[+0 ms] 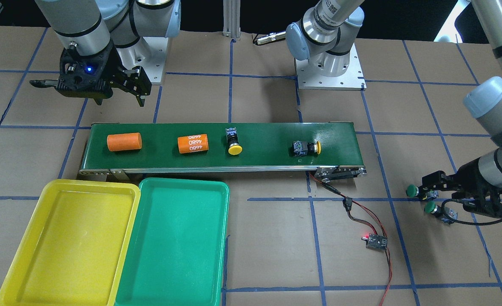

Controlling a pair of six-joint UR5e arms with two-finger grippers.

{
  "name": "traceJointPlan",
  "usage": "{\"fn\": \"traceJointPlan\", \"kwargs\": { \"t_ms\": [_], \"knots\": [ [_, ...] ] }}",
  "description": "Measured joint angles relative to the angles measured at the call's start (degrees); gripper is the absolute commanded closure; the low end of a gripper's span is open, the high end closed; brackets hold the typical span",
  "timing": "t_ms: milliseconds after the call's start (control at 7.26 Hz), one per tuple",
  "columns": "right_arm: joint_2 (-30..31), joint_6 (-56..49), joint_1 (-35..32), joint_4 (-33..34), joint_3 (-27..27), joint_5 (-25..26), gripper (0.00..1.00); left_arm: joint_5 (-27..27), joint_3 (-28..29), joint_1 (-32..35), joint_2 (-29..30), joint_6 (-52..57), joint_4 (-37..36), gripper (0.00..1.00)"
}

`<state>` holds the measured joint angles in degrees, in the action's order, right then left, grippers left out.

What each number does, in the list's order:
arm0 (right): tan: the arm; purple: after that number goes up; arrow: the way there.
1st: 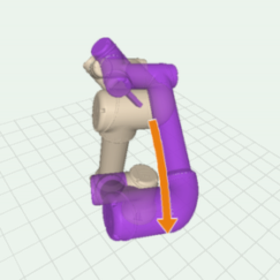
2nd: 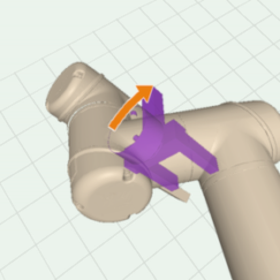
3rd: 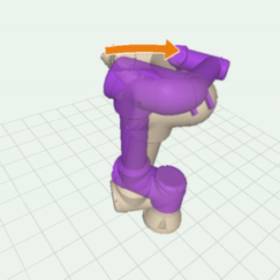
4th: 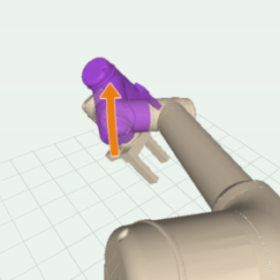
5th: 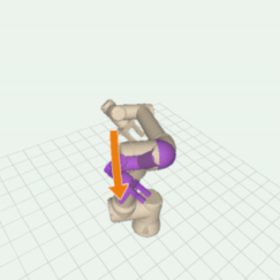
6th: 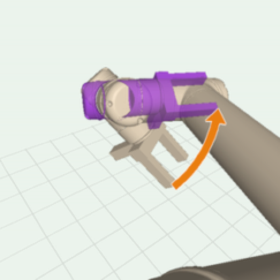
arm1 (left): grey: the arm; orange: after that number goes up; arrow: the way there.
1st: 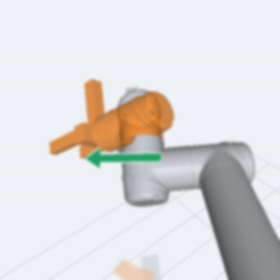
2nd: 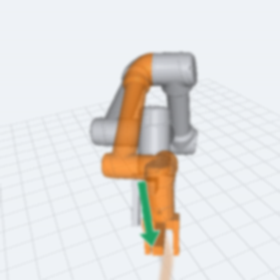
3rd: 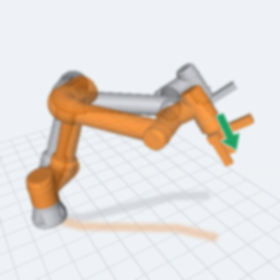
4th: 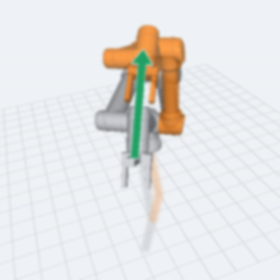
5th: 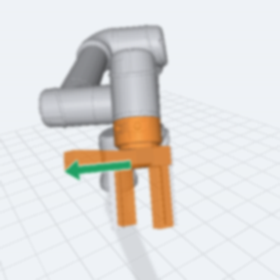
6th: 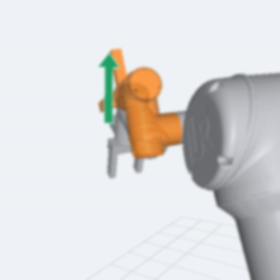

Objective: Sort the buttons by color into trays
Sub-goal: 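Grasp a green-capped button left while right gripper reaches a belt button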

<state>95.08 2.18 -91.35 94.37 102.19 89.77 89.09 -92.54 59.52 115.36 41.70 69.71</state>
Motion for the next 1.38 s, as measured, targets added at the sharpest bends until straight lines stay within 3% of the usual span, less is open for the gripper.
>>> {"fn": "traceJointPlan", "kwargs": {
  "t_ms": [413, 827, 1103, 1378],
  "knots": [
    [-5.9, 2.5, -7.2, 7.3, 0.1, -0.1, 0.00, 0.2, -2.1, -1.1, 3.1, 0.1, -1.4, 0.00],
    [-13.0, 15.3, -14.6, 15.0, 0.0, -1.9, 0.00, 0.9, -3.0, -1.4, 3.8, -0.4, -2.6, 0.00],
    [-15.7, 22.1, -16.4, 16.0, 0.0, -6.8, 0.00, 1.9, -3.4, -1.4, 3.7, -0.4, -2.6, 0.00],
    [-17.6, 23.9, -18.0, 16.2, 0.3, -7.7, 0.00, 3.6, -3.3, -1.4, 3.7, -0.3, -2.6, 0.00]
  ]
}}
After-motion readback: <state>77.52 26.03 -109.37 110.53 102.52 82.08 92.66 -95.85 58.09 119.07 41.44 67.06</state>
